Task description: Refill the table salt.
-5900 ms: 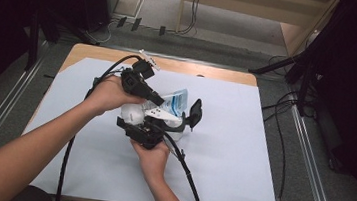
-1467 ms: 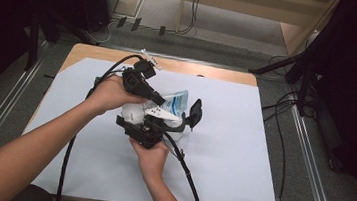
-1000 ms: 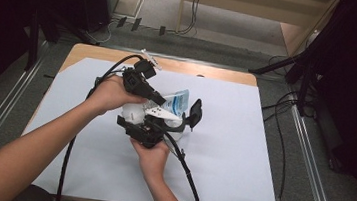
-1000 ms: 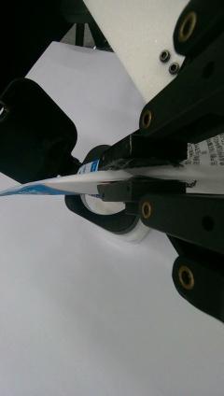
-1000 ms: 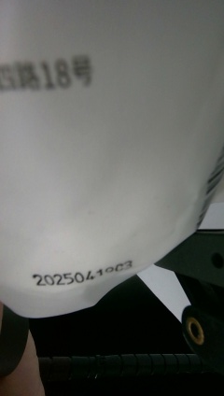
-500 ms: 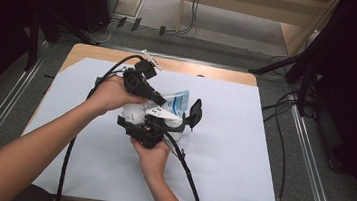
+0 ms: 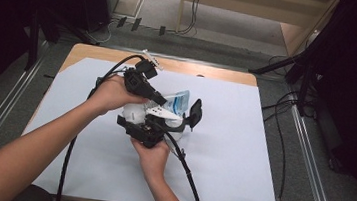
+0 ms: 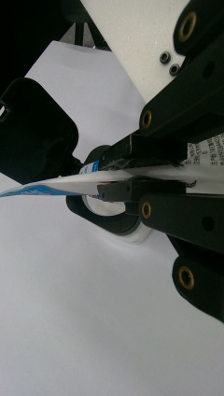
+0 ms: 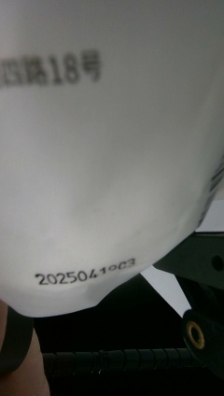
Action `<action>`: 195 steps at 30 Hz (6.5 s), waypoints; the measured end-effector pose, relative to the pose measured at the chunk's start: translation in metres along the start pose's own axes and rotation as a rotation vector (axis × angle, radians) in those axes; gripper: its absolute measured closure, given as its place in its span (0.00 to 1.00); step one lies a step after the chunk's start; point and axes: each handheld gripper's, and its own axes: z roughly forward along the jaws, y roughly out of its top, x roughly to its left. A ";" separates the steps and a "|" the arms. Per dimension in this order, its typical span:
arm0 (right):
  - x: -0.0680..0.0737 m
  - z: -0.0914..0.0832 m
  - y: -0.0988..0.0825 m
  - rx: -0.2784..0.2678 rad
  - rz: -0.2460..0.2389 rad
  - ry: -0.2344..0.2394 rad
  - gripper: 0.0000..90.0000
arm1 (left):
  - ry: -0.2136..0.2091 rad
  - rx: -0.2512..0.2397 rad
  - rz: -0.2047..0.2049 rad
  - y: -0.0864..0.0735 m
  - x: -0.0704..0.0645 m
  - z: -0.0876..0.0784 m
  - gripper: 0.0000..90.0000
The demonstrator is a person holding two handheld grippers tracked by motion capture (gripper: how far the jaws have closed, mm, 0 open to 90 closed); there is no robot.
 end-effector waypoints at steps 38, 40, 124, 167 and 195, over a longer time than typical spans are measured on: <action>0.000 -0.001 0.001 -0.015 -0.006 -0.006 0.72 | -0.002 0.005 0.011 0.002 -0.003 0.000 0.94; 0.000 -0.001 0.000 -0.011 -0.011 -0.010 0.72 | -0.003 0.008 0.013 0.002 -0.002 0.000 0.94; -0.001 0.001 0.004 -0.023 0.014 0.026 0.68 | 0.017 0.028 0.014 0.011 -0.006 -0.002 0.94; -0.003 0.001 0.006 -0.018 0.010 0.015 0.64 | 0.023 0.032 0.028 0.014 -0.009 -0.002 0.93; -0.005 -0.004 0.000 0.007 -0.062 -0.057 0.71 | -0.013 -0.048 0.020 0.000 -0.005 -0.008 0.96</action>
